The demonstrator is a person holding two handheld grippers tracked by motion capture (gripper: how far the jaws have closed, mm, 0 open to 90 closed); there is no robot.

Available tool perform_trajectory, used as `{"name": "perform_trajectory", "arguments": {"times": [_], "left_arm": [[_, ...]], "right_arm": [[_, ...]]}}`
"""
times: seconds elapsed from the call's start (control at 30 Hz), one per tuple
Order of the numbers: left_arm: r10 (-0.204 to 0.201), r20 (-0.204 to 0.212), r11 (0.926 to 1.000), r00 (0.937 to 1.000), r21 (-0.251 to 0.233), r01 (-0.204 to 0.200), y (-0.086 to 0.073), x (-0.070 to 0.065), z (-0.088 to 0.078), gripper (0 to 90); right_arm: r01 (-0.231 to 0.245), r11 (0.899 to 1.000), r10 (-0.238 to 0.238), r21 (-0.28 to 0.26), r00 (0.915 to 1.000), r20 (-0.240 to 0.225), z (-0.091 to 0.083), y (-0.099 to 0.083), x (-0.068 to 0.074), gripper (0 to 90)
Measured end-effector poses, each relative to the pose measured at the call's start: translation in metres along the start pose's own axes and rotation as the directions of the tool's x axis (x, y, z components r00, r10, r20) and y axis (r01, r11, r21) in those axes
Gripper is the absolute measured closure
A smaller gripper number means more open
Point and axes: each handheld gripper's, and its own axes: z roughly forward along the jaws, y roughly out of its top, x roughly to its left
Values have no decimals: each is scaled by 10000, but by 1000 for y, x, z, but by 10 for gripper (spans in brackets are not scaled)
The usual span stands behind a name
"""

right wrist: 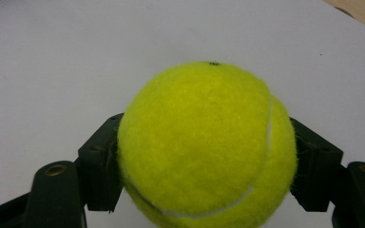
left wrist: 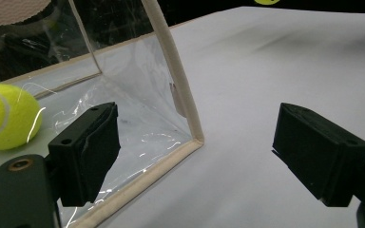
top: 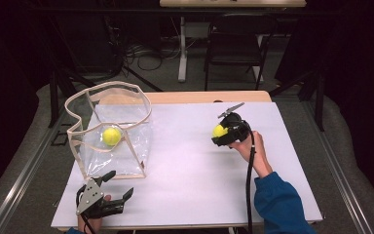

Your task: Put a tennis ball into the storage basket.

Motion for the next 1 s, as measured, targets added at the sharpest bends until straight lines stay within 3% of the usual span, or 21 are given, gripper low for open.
{"name": "perform_trajectory", "arguments": {"times": [1.0], "left_arm": [[1, 16, 10000, 10000, 30, -1, 0, 0, 0, 158]], "right_arm": [[642, 9979, -644, -48, 9954, -713, 1, 20, 24, 262]]}}
